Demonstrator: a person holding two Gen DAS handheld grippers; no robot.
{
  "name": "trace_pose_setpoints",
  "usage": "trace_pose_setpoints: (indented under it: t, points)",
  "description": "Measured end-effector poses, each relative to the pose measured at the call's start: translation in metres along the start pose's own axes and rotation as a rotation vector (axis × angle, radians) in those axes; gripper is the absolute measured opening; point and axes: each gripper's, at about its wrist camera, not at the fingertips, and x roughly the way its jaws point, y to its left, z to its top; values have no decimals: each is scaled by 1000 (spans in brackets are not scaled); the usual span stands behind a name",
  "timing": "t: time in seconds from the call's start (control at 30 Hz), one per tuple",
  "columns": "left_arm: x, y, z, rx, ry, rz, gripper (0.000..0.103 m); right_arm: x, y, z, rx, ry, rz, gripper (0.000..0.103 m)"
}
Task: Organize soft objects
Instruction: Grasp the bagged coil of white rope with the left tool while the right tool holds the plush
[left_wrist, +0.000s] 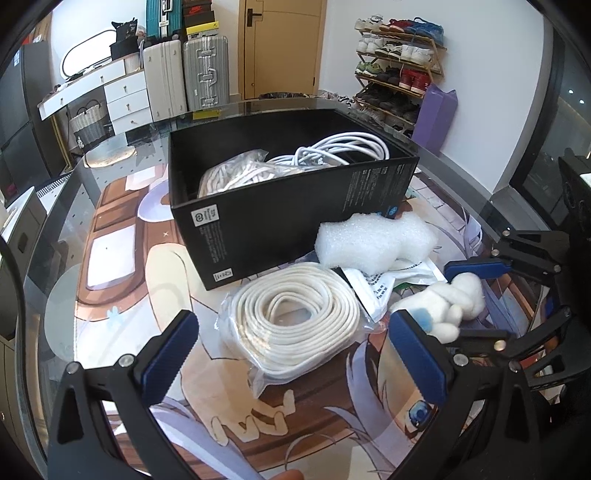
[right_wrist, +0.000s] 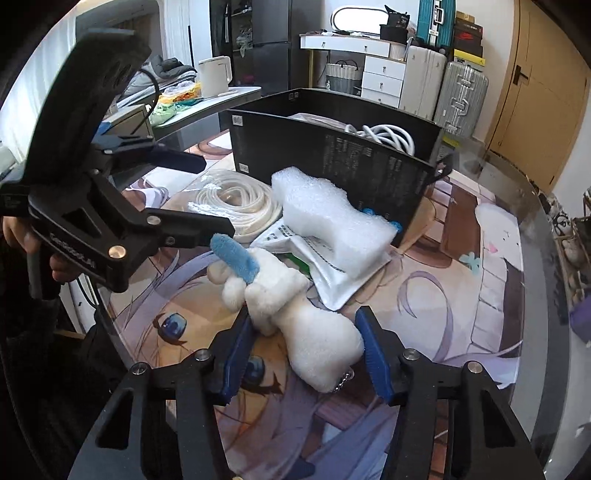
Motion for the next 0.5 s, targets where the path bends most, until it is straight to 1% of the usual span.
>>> trace_pose_setpoints:
  t: [0.17, 0.3, 0.4, 0.5]
  points:
    - [4, 0, -1, -1, 16, 3, 103, -20, -15, -5, 4, -28, 24, 56]
    - [12, -1, -2, -8, 42, 13, 103, -31, -33, -5, 49, -52, -1, 56]
    - [17, -2, 1, -2, 63, 40, 103, -31, -42, -7, 79, -43, -25, 56]
    - [17, 2, -1, -5, 73, 29, 103, -28, -43, -7, 85, -32, -33, 56]
